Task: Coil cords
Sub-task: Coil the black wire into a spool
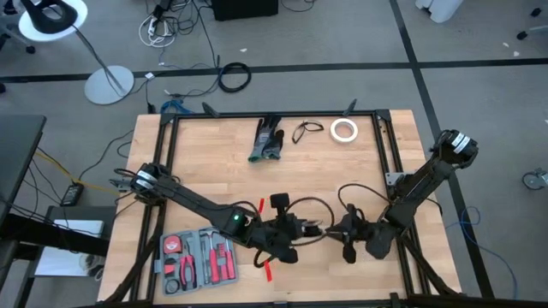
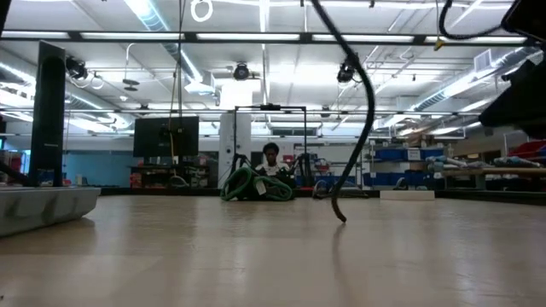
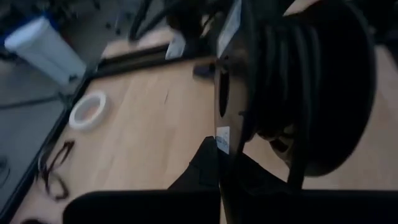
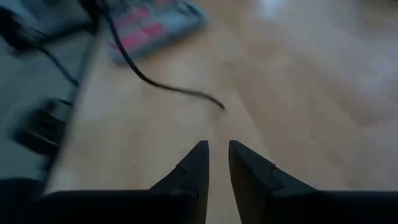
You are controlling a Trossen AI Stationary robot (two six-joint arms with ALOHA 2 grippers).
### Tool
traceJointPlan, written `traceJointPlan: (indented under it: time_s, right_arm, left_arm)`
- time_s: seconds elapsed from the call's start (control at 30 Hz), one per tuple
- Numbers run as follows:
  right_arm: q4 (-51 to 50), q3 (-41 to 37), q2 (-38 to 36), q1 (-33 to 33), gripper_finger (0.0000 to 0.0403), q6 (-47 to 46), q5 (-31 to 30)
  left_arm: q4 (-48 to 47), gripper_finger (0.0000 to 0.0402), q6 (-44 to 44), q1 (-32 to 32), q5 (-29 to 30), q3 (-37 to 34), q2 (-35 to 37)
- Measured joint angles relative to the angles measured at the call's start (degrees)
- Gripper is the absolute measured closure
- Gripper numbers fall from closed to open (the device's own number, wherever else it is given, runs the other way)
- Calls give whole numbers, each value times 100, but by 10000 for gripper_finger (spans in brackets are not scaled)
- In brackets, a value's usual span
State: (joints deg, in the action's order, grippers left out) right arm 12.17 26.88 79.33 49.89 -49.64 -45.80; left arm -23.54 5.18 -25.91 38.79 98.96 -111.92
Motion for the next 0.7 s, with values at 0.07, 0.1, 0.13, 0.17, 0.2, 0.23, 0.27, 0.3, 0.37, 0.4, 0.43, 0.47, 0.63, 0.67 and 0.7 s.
traceJointPlan:
  time_s: [0.07,0.1,0.13,0.17,0.2,0.23,0.27,0.3,0.37,0.4,0.43,0.47,0.63,0.67,0.7]
  right_arm:
    - [1324,-418,56,2,341,436,32]
    - [1953,-592,101,2,341,690,41]
    - [2502,-720,157,4,341,984,47]
    - [2974,-805,207,3,340,1313,47]
    - [3355,-840,244,2,339,1679,53]
    - [3684,-831,287,-8,338,2026,65]
    - [3894,-770,331,-36,337,2334,89]
    - [4008,-674,381,-64,335,2597,138]
    - [4008,-423,461,-188,331,2968,283]
    - [3997,-297,508,-264,329,3063,338]
    - [3986,-222,552,-314,327,3109,380]
    - [3972,-190,576,-361,324,3108,390]
    - [4075,-167,553,-556,316,2589,970]
    - [4200,-167,573,-591,316,2541,1129]
    - [4279,-163,586,-615,316,2528,1258]
  left_arm:
    - [267,402,-239,-59,14,0,0]
    - [422,402,-352,-85,9,-8,0]
    - [601,402,-448,-103,12,-39,1]
    - [739,402,-501,-105,10,-70,2]
    - [821,402,-550,-100,13,-82,2]
    - [863,402,-624,-96,17,-92,2]
    - [923,402,-662,-94,21,-96,0]
    - [1014,402,-711,-75,51,-96,0]
    - [1281,402,-823,-7,52,-96,0]
    - [1394,402,-889,26,52,-96,0]
    - [1479,402,-960,64,53,-96,0]
    - [1547,402,-987,98,54,-96,0]
    - [1663,402,-1181,182,147,-96,0]
    - [1701,402,-1254,188,165,-96,0]
    - [1749,402,-1311,207,174,-96,0]
